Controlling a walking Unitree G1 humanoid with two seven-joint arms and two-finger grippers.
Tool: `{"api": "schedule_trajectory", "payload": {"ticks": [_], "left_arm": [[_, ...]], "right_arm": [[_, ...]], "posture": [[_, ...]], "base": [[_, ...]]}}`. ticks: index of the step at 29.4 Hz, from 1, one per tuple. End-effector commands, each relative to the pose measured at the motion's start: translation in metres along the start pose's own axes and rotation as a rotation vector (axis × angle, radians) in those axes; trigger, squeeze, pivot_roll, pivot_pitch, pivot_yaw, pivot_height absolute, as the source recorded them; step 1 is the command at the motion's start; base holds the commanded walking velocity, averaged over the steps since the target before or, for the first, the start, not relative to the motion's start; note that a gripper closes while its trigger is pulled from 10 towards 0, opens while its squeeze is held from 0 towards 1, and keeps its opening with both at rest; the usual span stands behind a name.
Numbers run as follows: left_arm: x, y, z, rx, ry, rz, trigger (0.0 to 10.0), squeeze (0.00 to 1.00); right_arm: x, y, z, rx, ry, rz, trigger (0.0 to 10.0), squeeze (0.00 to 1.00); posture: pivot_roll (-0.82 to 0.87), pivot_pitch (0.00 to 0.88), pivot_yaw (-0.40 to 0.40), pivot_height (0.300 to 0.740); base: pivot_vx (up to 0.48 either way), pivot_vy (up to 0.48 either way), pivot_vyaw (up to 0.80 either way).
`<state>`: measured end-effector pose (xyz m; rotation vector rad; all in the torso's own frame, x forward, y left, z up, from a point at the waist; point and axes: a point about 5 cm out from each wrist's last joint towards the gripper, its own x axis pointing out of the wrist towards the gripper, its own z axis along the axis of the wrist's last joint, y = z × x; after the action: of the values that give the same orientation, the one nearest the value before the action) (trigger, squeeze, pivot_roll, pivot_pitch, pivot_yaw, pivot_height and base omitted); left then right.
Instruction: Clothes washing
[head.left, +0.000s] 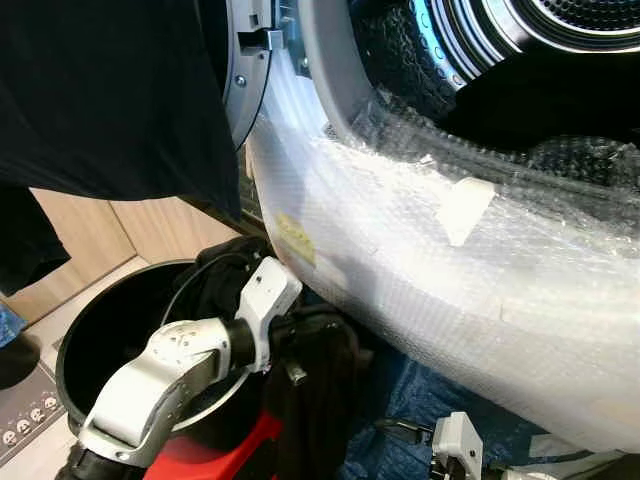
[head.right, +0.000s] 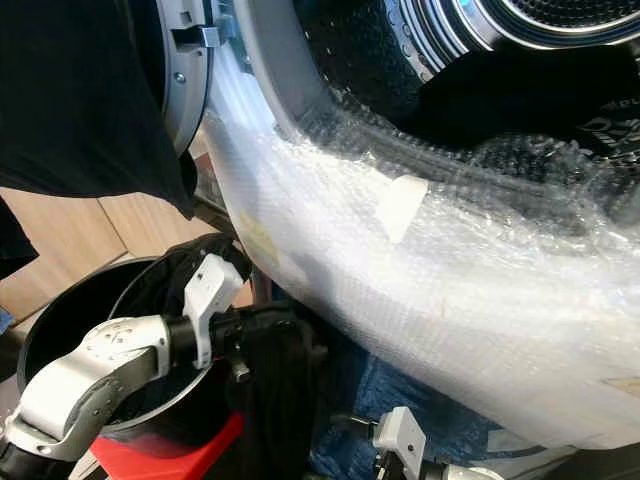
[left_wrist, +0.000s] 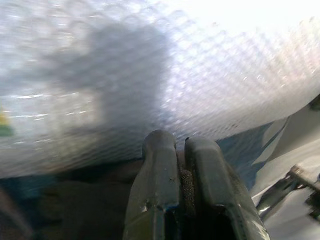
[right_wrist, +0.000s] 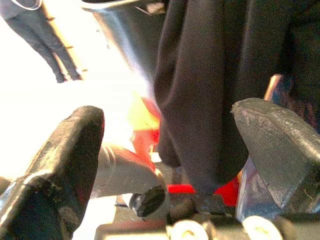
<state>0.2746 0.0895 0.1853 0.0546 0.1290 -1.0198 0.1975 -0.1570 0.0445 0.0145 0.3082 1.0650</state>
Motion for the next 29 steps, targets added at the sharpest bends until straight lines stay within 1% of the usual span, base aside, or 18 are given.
{"api": "schedule_trajectory", "payload": {"ticks": [1, 2, 3, 4, 5, 7, 9, 10, 12, 13, 14, 16, 17, 20, 22, 24, 27, 29], "left_arm": [[0.007, -0.008, 0.011, 0.012, -0.028, -0.036, 10.0, 0.00], [0.010, -0.013, 0.012, -0.001, -0.038, -0.061, 10.0, 0.00], [0.010, -0.013, 0.012, -0.001, -0.038, -0.061, 10.0, 0.00], [0.013, -0.018, 0.013, -0.015, -0.042, -0.092, 10.0, 0.00], [0.014, -0.023, 0.011, -0.014, -0.023, -0.117, 10.0, 0.00], [0.016, -0.029, 0.007, -0.002, 0.009, -0.141, 10.0, 0.00], [0.017, -0.035, 0.007, -0.016, 0.011, -0.158, 10.0, 0.00], [0.017, -0.035, 0.007, -0.016, 0.011, -0.158, 10.0, 0.00], [0.018, -0.037, 0.010, -0.027, 0.002, -0.159, 10.0, 0.00], [0.019, -0.036, 0.010, -0.024, 0.011, -0.151, 10.0, 0.00], [0.019, -0.035, 0.011, -0.021, 0.016, -0.148, 10.0, 0.00], [0.020, -0.035, 0.012, -0.014, 0.013, -0.143, 10.0, 0.00], [0.021, -0.034, 0.014, -0.013, 0.001, -0.144, 10.0, 0.00], [0.023, -0.033, 0.021, -0.011, -0.019, -0.137, 10.0, 0.00], [0.024, -0.033, 0.024, -0.007, -0.027, -0.134, 10.0, 0.00], [0.024, -0.035, 0.027, -0.010, -0.036, -0.143, 10.0, 0.00], [0.024, -0.037, 0.028, -0.010, -0.041, -0.156, 10.0, 0.00], [0.024, -0.042, 0.031, -0.009, -0.049, -0.182, 10.0, 0.00]], "right_arm": [[0.002, 0.001, 0.003, -0.003, -0.003, -0.056, 10.0, 0.78], [0.002, 0.000, 0.004, -0.002, -0.009, -0.086, 10.0, 0.00], [0.002, 0.000, 0.004, -0.002, -0.009, -0.086, 10.0, 0.00], [0.003, -0.002, 0.007, -0.007, -0.019, -0.145, 10.0, 0.00], [0.005, -0.008, 0.009, -0.011, -0.024, -0.219, 10.0, 0.00], [0.008, -0.016, 0.015, -0.022, -0.050, -0.305, 10.0, 0.00], [0.011, -0.021, 0.031, -0.003, -0.139, -0.378, 10.0, 0.00], [0.011, -0.021, 0.031, -0.003, -0.139, -0.378, 10.0, 0.00], [0.015, -0.023, 0.039, -0.012, -0.174, -0.419, 10.0, 0.00], [0.017, -0.030, 0.041, -0.019, -0.166, -0.484, 10.0, 0.00], [0.018, -0.032, 0.041, -0.018, -0.162, -0.502, 10.0, 0.00], [0.021, -0.031, 0.043, -0.022, -0.170, -0.493, 10.0, 0.00], [0.024, -0.029, 0.044, -0.009, -0.177, -0.463, 10.0, 0.00], [0.033, -0.016, 0.045, 0.030, -0.176, -0.337, 10.0, 0.00], [0.035, -0.009, 0.043, 0.040, -0.163, -0.277, 10.0, 0.00], [0.038, -0.002, 0.038, 0.073, -0.142, -0.227, 10.0, 0.00], [0.039, 0.002, 0.036, 0.070, -0.134, -0.191, 10.0, 0.00], [0.040, 0.003, 0.037, 0.118, -0.187, -0.179, 10.0, 0.00]], "posture": [[0.10, 0.120, 0.027, 0.740], [0.10, 0.116, 0.026, 0.740], [0.10, 0.116, 0.026, 0.740], [0.09, 0.116, 0.026, 0.740], [0.09, 0.116, 0.027, 0.740], [0.09, 0.118, 0.030, 0.740], [0.08, 0.114, 0.031, 0.740], [0.08, 0.114, 0.031, 0.740], [0.08, 0.114, 0.031, 0.740], [0.08, 0.114, 0.031, 0.740], [0.08, 0.114, 0.031, 0.740], [0.08, 0.114, 0.031, 0.740], [0.09, 0.115, 0.024, 0.740], [0.09, 0.121, 0.021, 0.740], [0.09, 0.122, 0.024, 0.740], [0.09, 0.112, 0.020, 0.740], [0.09, 0.105, 0.018, 0.740], [0.10, 0.084, 0.017, 0.740]], "base": [[0.000, 0.000, 0.00], [0.000, 0.000, 0.00], [0.000, 0.000, 0.00], [0.000, 0.000, 0.00], [0.000, 0.000, 0.00], [0.000, 0.000, 0.00], [0.000, 0.000, 0.00], [0.000, 0.000, 0.00], [0.000, 0.000, 0.00], [0.000, 0.000, 0.00], [0.000, 0.000, 0.00], [0.000, 0.000, 0.00], [0.000, 0.000, 0.00], [0.000, 0.000, 0.00], [0.000, 0.000, 0.00], [0.000, 0.000, 0.00], [0.000, 0.000, 0.00], [0.000, 0.000, 0.00]]}}
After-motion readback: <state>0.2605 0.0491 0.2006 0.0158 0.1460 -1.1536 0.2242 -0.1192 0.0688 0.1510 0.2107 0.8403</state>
